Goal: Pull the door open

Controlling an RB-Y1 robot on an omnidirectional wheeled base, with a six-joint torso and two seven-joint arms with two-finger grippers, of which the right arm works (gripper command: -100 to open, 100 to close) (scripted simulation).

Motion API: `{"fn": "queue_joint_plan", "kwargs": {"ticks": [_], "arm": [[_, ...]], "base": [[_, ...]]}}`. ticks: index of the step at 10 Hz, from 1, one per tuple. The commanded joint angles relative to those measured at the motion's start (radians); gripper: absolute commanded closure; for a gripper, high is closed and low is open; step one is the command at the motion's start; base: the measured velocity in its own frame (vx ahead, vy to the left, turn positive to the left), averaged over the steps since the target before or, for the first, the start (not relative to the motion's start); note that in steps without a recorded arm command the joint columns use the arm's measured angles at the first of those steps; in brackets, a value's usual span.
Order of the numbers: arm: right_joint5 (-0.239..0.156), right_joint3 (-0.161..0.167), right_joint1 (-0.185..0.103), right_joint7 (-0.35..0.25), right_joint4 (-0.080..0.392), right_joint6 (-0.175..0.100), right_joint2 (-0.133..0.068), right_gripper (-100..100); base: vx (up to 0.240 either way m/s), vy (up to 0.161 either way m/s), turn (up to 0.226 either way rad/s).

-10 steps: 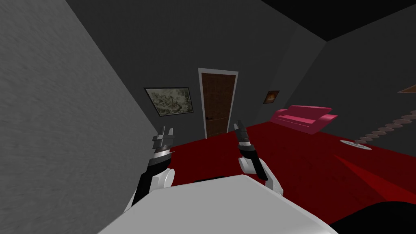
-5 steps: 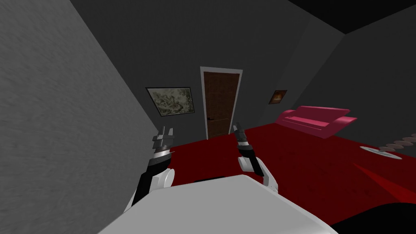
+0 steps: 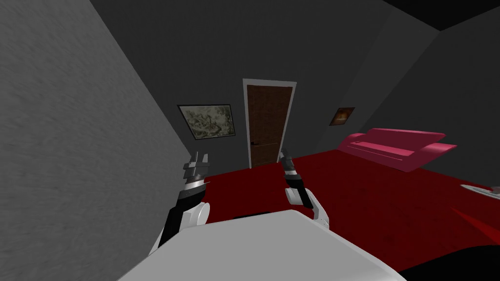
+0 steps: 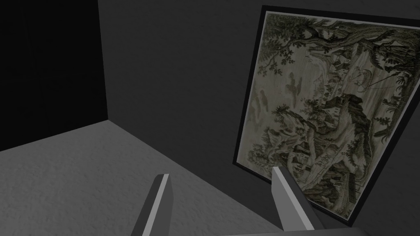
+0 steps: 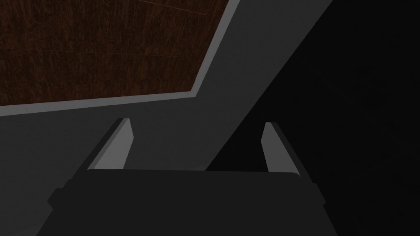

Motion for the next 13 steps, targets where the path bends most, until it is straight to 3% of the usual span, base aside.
{"fn": "queue_joint_plan", "kwargs": {"ticks": [1,3,4,13], "arm": [[-0.002,-0.01,-0.019,-0.003,0.05,-0.015,-0.004,-100],[-0.003,-0.021,-0.042,-0.007,0.108,-0.027,-0.007,-100],[-0.003,-0.021,-0.042,-0.007,0.114,-0.027,-0.007,-100],[-0.011,-0.073,-0.149,-0.023,0.398,-0.083,-0.018,-100]], "base": [[0.087,-0.006,0.084],[0.107,-0.009,0.082],[0.068,-0.014,0.032],[0.092,-0.013,0.089]]}}
